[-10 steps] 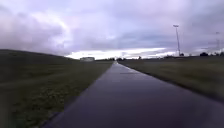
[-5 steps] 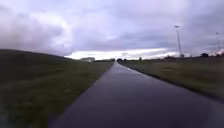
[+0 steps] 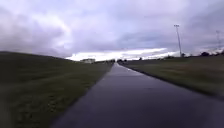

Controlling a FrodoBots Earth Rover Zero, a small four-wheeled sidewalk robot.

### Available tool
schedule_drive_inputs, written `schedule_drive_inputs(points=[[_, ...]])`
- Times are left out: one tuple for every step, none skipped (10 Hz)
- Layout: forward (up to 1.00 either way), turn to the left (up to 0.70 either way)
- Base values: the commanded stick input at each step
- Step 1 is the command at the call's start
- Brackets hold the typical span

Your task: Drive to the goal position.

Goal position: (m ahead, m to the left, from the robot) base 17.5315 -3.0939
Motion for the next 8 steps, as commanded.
schedule_drive_inputs(points=[[0.70,0.00],[0.70,0.00],[0.70,0.00],[0.70,0.00],[0.70,0.00],[0.70,0.00],[0.70,0.00],[0.70,0.00]])
